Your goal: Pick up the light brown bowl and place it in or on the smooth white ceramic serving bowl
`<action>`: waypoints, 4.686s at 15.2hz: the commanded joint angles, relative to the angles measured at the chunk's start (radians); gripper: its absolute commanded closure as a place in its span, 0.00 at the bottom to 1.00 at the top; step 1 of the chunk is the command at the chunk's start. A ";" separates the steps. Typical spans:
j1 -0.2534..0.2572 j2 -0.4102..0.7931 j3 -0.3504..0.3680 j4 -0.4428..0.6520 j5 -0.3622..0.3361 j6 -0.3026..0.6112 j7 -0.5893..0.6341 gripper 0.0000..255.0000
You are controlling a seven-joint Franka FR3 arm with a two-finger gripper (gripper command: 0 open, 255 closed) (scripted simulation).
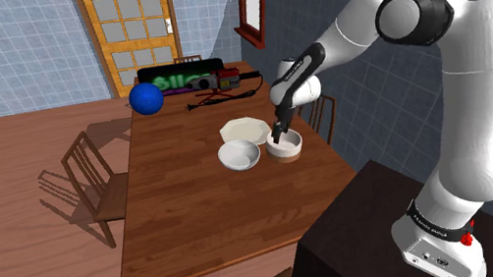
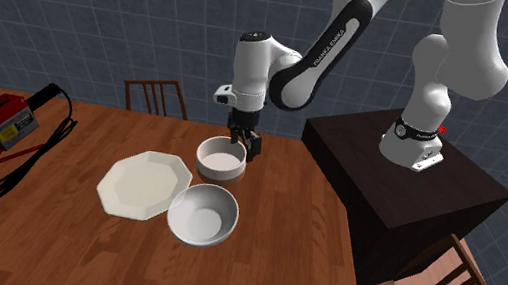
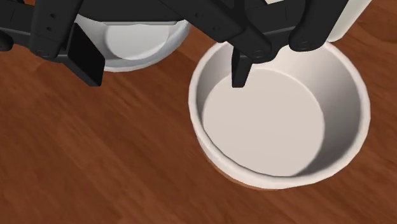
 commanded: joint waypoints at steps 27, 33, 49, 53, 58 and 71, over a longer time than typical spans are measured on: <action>-0.027 0.246 0.029 0.139 0.023 0.101 -0.033 1.00; -0.017 0.185 0.017 0.120 0.013 0.059 -0.023 1.00; 0.009 0.004 -0.019 0.092 -0.031 -0.093 0.013 1.00; 0.013 -0.037 -0.026 0.094 -0.043 -0.135 0.023 1.00; 0.046 -0.043 -0.019 0.128 -0.056 -0.173 0.075 1.00; 0.225 0.117 0.033 0.462 -0.097 -0.334 0.350 1.00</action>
